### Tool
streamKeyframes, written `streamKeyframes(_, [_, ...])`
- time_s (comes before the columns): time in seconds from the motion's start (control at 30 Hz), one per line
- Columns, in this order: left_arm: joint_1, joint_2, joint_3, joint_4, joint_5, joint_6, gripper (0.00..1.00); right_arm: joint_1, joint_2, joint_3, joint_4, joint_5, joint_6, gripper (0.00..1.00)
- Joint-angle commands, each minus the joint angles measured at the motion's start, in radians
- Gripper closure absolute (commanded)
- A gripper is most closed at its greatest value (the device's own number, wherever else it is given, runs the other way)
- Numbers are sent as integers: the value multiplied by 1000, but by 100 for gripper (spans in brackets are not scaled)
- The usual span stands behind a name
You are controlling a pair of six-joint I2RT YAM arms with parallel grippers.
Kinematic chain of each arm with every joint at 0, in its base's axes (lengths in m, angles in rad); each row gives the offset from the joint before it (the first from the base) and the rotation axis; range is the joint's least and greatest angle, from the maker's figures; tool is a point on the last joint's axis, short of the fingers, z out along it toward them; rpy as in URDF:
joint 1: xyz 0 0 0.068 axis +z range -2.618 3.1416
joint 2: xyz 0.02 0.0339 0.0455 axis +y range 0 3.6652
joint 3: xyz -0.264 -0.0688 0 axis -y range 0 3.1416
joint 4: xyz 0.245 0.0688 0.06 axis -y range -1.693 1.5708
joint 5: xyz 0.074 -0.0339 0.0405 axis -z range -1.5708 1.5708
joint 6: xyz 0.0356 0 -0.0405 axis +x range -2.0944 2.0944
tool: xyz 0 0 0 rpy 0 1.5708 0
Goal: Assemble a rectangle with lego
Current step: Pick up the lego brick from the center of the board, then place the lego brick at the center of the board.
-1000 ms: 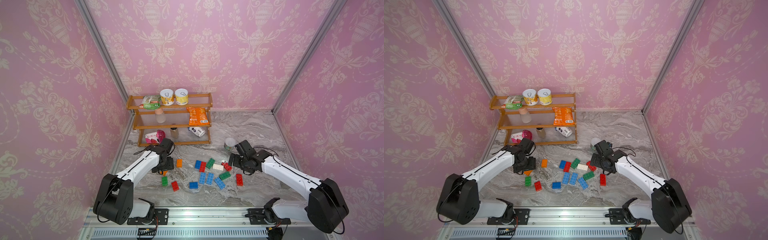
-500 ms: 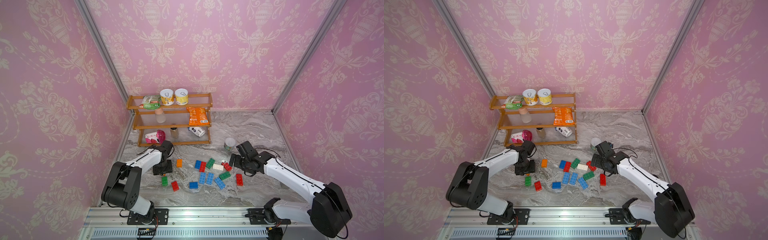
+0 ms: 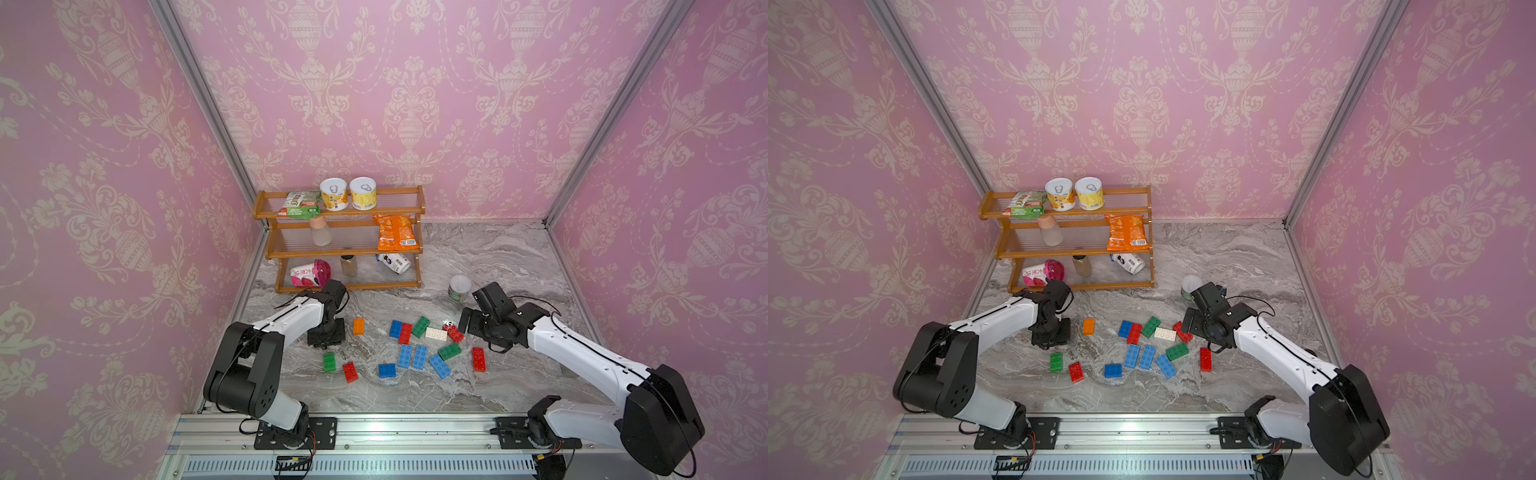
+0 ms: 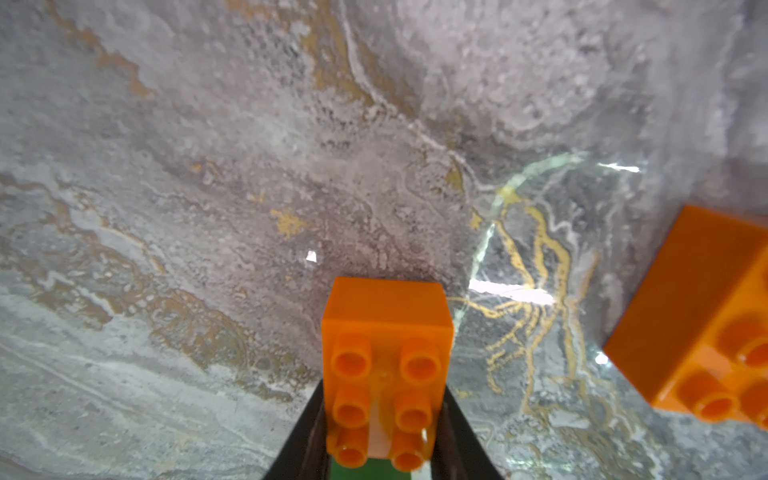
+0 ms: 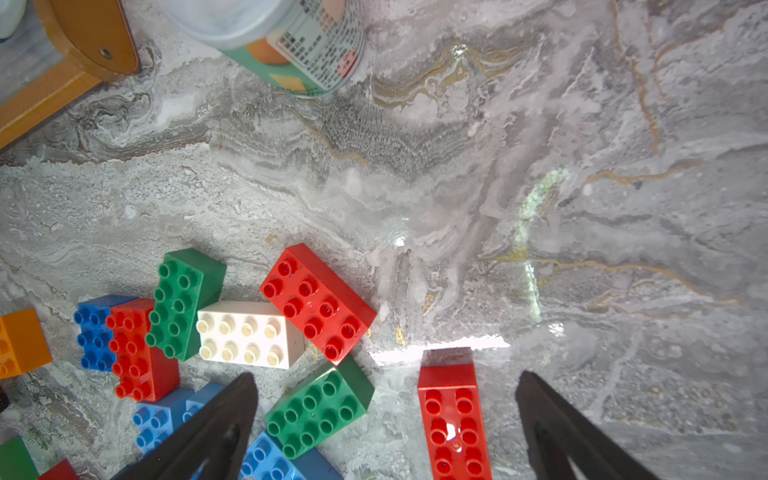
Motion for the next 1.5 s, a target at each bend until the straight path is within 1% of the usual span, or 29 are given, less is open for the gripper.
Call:
streamKeyframes(0.0, [1,-82,15,-23,63,-53,100,-7,-4,13,-46,33,-4,0])
streamKeyframes(0.07, [-17,-138,-6,-28,95,-95,100,-8,-5,17,-54,40,-11,0])
streamKeyframes(0.17, [-69,-200,-32,-37,111,-156,100,-9,-1,23,-62,42,-19,0])
streamKeyframes(0.3, [-143,-222,-46,-15,114,-210,100,-12,11,22,-52,41,-19,0])
streamKeyframes(0.57, [-215,-114,-11,42,128,-226,100,-12,36,37,-26,7,-21,0])
streamKeyframes(0.83, [-260,-18,22,41,114,-229,99,-14,40,21,-2,-6,-15,0])
streamKeyframes(1.03, [-273,36,40,39,103,-229,95,-13,47,15,27,-20,-10,0])
streamKeyframes(1.2, [-273,63,53,24,67,-222,94,-13,46,13,38,-23,-5,0])
streamKeyframes(1.47, [-273,113,74,21,51,-208,86,-13,42,3,48,-26,1,0])
